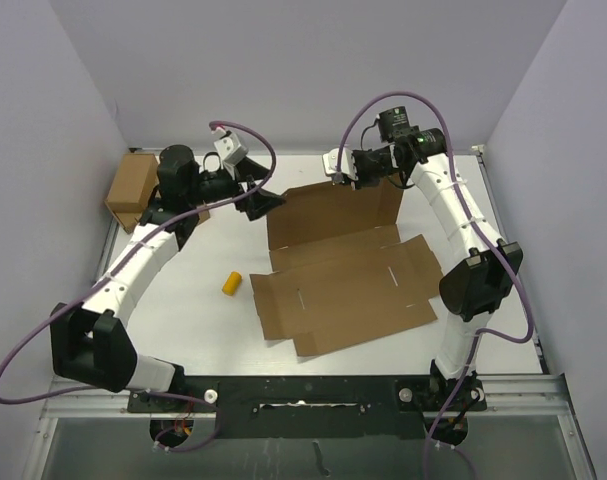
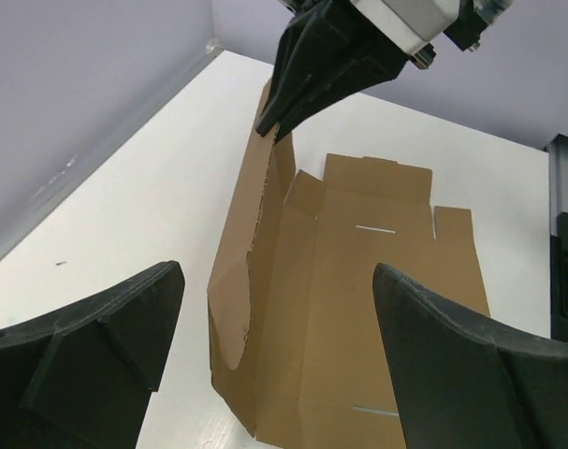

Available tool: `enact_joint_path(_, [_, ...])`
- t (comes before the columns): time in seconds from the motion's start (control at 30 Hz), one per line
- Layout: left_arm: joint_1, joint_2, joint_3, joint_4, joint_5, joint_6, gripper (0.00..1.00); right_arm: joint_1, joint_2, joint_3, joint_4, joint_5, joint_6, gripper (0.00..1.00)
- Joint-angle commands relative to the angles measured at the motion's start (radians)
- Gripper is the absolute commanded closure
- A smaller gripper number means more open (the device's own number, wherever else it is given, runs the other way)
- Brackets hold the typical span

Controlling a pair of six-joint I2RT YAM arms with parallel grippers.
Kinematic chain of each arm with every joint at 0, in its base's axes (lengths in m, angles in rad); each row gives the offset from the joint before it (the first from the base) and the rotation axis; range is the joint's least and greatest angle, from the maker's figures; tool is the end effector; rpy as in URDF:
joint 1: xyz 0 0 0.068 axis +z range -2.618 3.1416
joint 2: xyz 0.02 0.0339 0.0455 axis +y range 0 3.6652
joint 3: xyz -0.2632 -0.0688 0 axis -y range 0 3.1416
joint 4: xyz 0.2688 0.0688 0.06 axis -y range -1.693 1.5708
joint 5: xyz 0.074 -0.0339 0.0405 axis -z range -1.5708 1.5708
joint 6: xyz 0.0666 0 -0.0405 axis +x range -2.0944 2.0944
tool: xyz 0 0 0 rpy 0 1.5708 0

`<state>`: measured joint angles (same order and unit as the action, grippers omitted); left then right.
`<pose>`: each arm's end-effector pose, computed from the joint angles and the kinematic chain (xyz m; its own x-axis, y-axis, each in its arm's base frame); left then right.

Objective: Fold the paper box

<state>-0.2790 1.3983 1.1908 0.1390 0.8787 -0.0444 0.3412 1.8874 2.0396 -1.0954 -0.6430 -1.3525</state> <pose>0.3382 -0.1502 0.3682 -0.1063 0.0010 -0.9943 0.9103 0.4024 -0.0969 0.3950 0.1826 0.3606 0.4202 -0.6799 -0.6010 -0.8745 -0.1266 -0.4682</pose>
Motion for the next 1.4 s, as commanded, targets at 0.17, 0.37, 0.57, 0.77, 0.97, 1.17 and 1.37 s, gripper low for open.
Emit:
enact_joint_path(0.17, [-0.069, 0.121, 0.148, -0.205, -0.052, 0.192, 0.27, 0.010, -0.045, 0.047, -0.012, -0.066, 0.016, 1.00])
enact_joint_path(0.37, [-0.085, 0.178, 0.178, -0.260, -0.059, 0.233, 0.45, 0.013, -0.047, 0.051, -0.017, -0.070, 0.014, 1.00])
enact_joint_path(0.57, [-0.104, 0.236, 0.236, -0.329, -0.064, 0.266, 0.58, 0.013, -0.048, 0.056, -0.021, -0.076, 0.018, 1.00])
enact_joint_path(0.77, [-0.120, 0.276, 0.267, -0.375, -0.079, 0.289, 0.70, 0.013, -0.053, 0.054, -0.020, -0.077, 0.019, 1.00])
enact_joint_path(0.97, [-0.121, 0.275, 0.266, -0.403, -0.120, 0.324, 0.71, 0.012, -0.049, 0.056, -0.017, -0.074, 0.024, 1.00])
enact_joint_path(1.17, [-0.105, 0.207, 0.198, -0.370, -0.077, 0.368, 0.40, 0.013, -0.048, 0.056, -0.005, -0.056, 0.043, 1.00])
enact_joint_path(1.37, [-0.088, 0.170, 0.110, -0.272, -0.054, 0.365, 0.42, 0.012, -0.045, 0.055, -0.003, -0.058, 0.055, 1.00])
